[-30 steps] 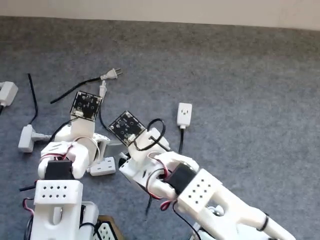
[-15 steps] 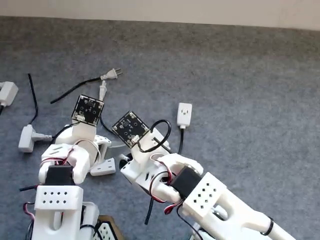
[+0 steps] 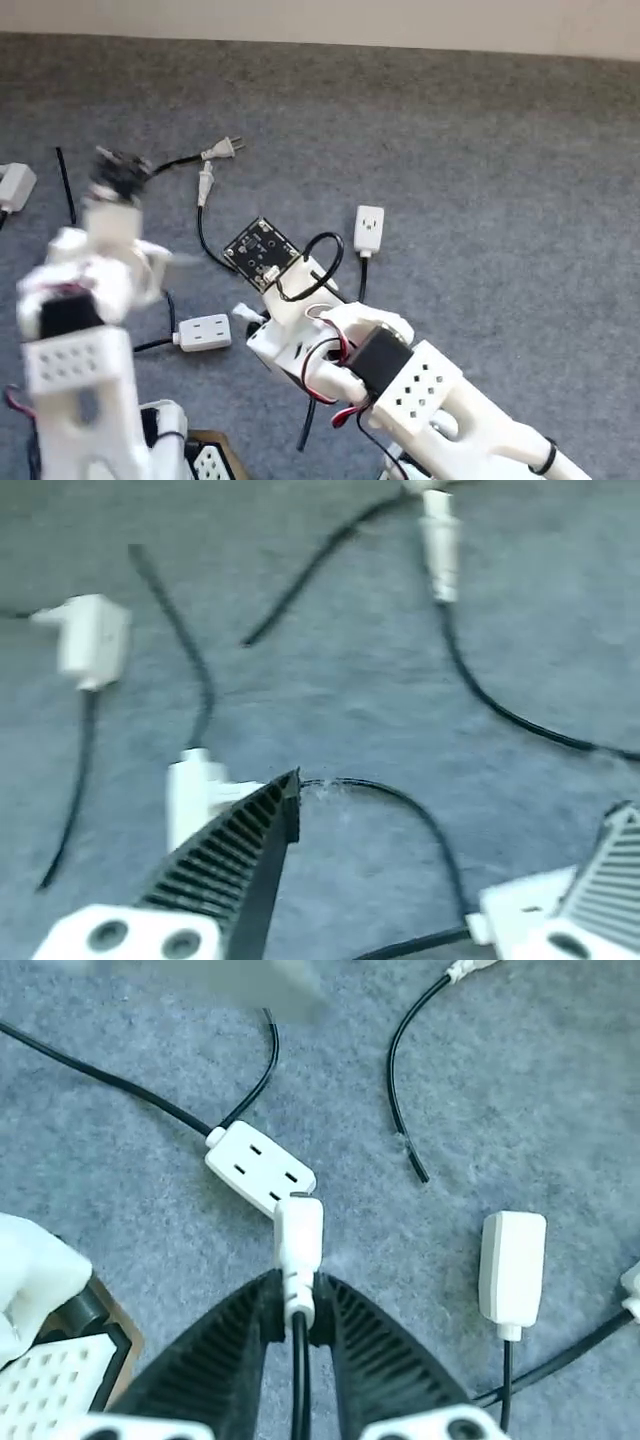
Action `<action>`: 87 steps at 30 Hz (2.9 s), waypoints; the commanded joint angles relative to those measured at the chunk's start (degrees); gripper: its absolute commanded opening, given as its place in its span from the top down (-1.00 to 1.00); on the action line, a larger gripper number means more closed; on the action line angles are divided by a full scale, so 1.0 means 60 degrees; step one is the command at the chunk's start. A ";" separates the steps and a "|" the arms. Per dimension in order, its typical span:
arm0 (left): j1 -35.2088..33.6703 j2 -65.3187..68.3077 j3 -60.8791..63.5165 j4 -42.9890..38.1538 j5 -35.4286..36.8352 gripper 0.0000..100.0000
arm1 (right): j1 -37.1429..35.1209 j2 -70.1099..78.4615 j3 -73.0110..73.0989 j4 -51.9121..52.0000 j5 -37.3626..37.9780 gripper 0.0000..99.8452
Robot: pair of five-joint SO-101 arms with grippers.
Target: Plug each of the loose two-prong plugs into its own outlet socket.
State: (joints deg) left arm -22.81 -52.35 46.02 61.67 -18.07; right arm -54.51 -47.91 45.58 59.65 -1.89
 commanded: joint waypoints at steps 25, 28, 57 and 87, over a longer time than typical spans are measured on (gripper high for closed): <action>-0.9018 1.6300 -1.5026 0.0615 0.0557 0.14 | -0.0447 0.8725 -0.8784 0.3934 -0.2769 0.99; -0.8886 1.6901 -1.5538 0.0615 0.0571 0.14 | -0.0491 0.9458 -0.9267 0.3963 -0.3839 0.99; -0.9092 2.0110 -1.9538 0.0278 0.0571 0.14 | -0.0667 0.9795 -0.9355 0.4154 -0.5641 0.99; -0.9106 2.0066 -1.9538 0.0278 0.0571 0.14 | -0.1106 0.9766 -0.8491 0.3890 -0.5656 0.99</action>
State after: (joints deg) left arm -77.41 69.23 -68.70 63.96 -15.08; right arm -60.66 11.78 -4.70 82.24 -35.03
